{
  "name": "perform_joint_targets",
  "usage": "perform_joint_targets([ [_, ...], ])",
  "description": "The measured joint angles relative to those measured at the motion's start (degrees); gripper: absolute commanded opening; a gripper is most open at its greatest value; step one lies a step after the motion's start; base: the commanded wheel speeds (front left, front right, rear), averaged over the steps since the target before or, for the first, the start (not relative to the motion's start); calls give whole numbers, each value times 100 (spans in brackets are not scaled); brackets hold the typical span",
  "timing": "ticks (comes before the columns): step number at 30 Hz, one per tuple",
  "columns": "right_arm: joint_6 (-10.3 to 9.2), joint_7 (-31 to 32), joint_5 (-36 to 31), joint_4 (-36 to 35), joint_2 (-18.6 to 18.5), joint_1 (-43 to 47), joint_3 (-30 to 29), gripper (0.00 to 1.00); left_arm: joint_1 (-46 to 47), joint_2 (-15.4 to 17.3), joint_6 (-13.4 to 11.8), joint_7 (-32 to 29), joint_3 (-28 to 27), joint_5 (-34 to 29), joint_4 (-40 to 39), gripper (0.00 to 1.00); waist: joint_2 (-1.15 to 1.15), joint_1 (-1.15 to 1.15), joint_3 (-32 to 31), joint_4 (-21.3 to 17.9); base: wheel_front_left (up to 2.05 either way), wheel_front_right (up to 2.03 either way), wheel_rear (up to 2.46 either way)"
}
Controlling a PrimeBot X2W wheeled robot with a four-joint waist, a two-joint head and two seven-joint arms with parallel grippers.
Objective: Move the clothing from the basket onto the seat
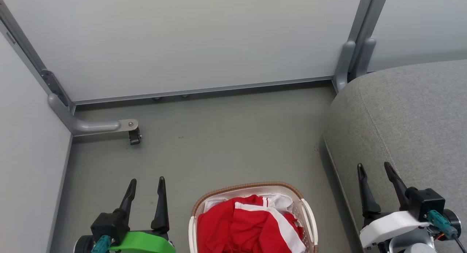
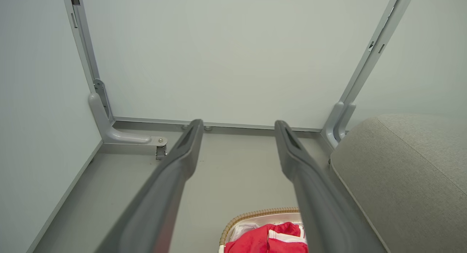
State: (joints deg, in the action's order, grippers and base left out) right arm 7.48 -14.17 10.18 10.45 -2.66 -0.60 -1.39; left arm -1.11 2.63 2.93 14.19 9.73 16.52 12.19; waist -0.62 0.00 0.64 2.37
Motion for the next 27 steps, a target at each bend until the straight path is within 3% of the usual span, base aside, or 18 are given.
perform_joint_targets([
  [9, 0, -82, -315, -2, -4, 30, 58, 100, -49, 3, 0, 86, 62, -248, 94, 100, 0, 0, -23, 2, 0, 0, 0],
  [27, 0, -82, -304, -54, -4, 31, 96, 100, -49, 4, -40, 93, 71, -221, 151, 100, 0, 0, 5, -9, 0, 0, 0],
])
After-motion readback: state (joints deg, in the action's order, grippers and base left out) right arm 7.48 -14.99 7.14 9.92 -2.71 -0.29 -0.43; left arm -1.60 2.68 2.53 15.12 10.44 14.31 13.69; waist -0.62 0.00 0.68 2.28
